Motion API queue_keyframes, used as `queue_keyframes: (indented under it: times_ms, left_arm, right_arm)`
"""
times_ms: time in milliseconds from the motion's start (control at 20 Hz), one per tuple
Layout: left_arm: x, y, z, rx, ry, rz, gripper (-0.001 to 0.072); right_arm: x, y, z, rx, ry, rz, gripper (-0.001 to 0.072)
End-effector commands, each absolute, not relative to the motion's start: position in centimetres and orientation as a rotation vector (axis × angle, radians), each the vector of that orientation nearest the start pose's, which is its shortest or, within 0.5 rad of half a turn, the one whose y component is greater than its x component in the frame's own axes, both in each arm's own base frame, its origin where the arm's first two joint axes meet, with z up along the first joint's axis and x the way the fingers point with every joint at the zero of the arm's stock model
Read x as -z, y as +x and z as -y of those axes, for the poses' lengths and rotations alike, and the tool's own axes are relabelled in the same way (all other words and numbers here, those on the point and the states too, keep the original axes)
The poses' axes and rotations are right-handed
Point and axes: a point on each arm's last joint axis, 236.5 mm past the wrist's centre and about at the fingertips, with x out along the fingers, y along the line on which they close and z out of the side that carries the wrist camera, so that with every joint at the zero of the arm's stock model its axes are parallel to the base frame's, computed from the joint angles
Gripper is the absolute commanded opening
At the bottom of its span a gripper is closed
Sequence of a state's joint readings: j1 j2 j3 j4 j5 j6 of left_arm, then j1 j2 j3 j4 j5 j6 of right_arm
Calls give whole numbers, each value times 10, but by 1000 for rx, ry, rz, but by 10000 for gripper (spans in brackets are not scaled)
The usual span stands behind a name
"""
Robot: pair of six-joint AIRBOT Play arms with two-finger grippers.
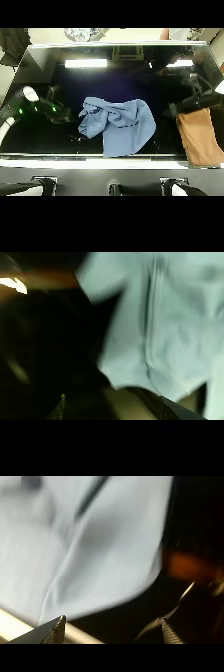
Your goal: Fold the shirts.
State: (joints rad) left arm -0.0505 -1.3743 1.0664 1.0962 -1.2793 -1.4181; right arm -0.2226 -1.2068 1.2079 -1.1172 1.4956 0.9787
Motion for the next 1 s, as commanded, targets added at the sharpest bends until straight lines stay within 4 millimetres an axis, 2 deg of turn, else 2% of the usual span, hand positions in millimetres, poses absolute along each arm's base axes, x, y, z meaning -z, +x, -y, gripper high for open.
queue_keyframes:
  times_ms: [0, 100, 200, 350, 500, 550, 600, 650, 700, 750, 800, 950]
  left_arm:
    - [71, 285, 162, 433, -542, -1527, 720]
    - [80, 278, 183, 455, -565, -1525, 720]
    - [85, 274, 200, 477, -544, -1527, 720]
    - [97, 284, 212, 425, -553, -1498, 720]
    - [101, 302, 218, 388, -587, -1429, 720]
    - [101, 306, 219, 379, -590, -1410, 672]
    - [101, 308, 220, 371, -592, -1399, 465]
    - [101, 310, 220, 370, -590, -1390, 320]
    - [101, 310, 220, 367, -591, -1389, 240]
    - [101, 310, 220, 368, -591, -1389, 104]
    - [101, 308, 221, 373, -590, -1397, 27]
    - [99, 306, 222, 381, -589, -1403, 26]
  right_arm:
    - [-13, 275, -43, -610, 77, -1467, 704]
    - [10, 264, -60, -639, 73, -1497, 704]
    - [23, 260, -72, -658, 48, -1503, 704]
    - [29, 262, -82, -669, 17, -1484, 705]
    - [37, 259, -89, -671, 45, -1485, 706]
    - [43, 256, -92, -664, 69, -1491, 707]
    - [51, 253, -96, -650, 109, -1494, 707]
    - [59, 249, -104, -647, 170, -1495, 707]
    - [67, 246, -112, -643, 233, -1492, 708]
    - [75, 244, -118, -642, 278, -1482, 709]
    - [83, 244, -123, -629, 323, -1475, 709]
    - [100, 241, -136, -607, 459, -1498, 708]
